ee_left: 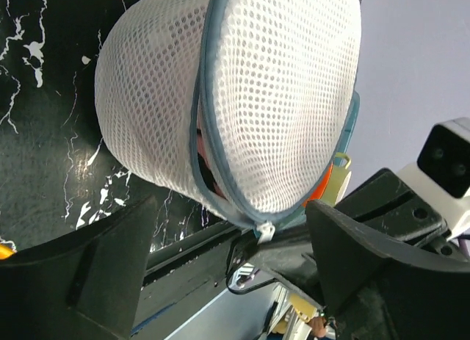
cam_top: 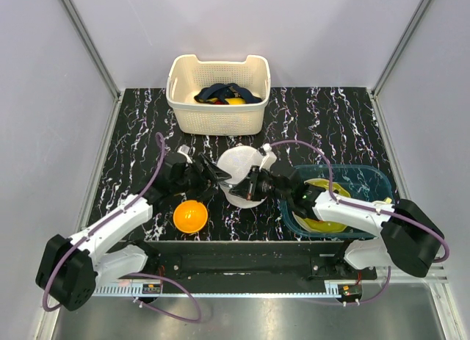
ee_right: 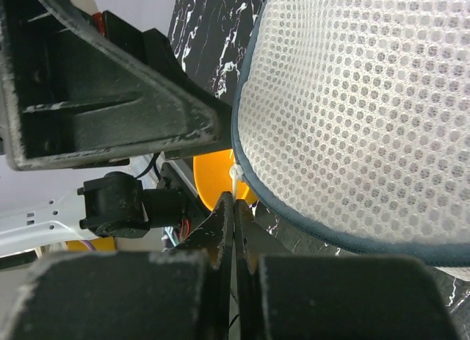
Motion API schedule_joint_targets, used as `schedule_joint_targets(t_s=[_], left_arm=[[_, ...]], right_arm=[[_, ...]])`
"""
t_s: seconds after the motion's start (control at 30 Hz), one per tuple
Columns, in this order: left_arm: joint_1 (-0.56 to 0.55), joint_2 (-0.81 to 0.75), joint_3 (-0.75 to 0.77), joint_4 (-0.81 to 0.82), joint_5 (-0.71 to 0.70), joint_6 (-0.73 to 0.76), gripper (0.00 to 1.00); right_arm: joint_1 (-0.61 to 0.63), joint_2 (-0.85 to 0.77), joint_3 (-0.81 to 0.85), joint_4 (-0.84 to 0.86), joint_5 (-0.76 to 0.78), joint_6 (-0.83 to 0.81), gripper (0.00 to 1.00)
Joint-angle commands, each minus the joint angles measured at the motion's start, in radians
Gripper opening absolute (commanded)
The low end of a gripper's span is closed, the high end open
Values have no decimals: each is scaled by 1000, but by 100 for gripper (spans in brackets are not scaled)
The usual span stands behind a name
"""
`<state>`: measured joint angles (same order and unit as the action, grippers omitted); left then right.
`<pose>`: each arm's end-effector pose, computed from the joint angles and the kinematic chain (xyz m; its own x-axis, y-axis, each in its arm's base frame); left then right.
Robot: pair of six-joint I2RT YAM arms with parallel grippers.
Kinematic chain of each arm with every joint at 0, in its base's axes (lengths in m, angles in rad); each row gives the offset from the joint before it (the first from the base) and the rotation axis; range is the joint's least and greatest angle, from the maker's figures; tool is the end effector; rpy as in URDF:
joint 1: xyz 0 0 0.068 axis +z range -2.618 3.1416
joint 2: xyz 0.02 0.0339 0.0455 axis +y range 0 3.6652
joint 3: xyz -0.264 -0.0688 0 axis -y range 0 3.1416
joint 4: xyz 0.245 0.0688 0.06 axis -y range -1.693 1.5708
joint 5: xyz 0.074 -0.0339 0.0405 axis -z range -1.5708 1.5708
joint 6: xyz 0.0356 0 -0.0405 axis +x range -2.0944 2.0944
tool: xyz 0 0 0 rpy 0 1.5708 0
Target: Unzip the laundry bag and remove the bra
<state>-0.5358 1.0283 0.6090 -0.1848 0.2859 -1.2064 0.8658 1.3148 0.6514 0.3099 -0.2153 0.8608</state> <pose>0.1848 -0.1214 0.2332 -0.8182 -0.5567 -0.1436 -0.2107 0.5227 -0.8261 0.1790 0.2221 0.2276 -0.8090 0.1925 -0.5554 -0.3995 0.5131 0.7597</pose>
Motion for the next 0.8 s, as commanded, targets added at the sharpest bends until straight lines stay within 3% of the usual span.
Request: schedule_joint_targets(t_s=[0.0, 0.1, 0.13, 0.23, 0.77], left_arm=[[-3, 50, 43, 107, -30, -25, 79], [-3, 101, 61, 111, -31, -27, 43], [-3, 108, 70, 105, -37, -22, 24], [0, 130, 119, 62, -51, 7, 0], [54, 162, 259, -122, -68, 165, 0]], right_arm=[[2, -6, 45, 8, -25, -13, 0], [1, -3, 45, -5, -35, -19, 0], [1, -5, 45, -12, -39, -25, 0], [2, -32, 27, -31, -38, -31, 0], [1, -227, -56, -198, 8, -51, 0]])
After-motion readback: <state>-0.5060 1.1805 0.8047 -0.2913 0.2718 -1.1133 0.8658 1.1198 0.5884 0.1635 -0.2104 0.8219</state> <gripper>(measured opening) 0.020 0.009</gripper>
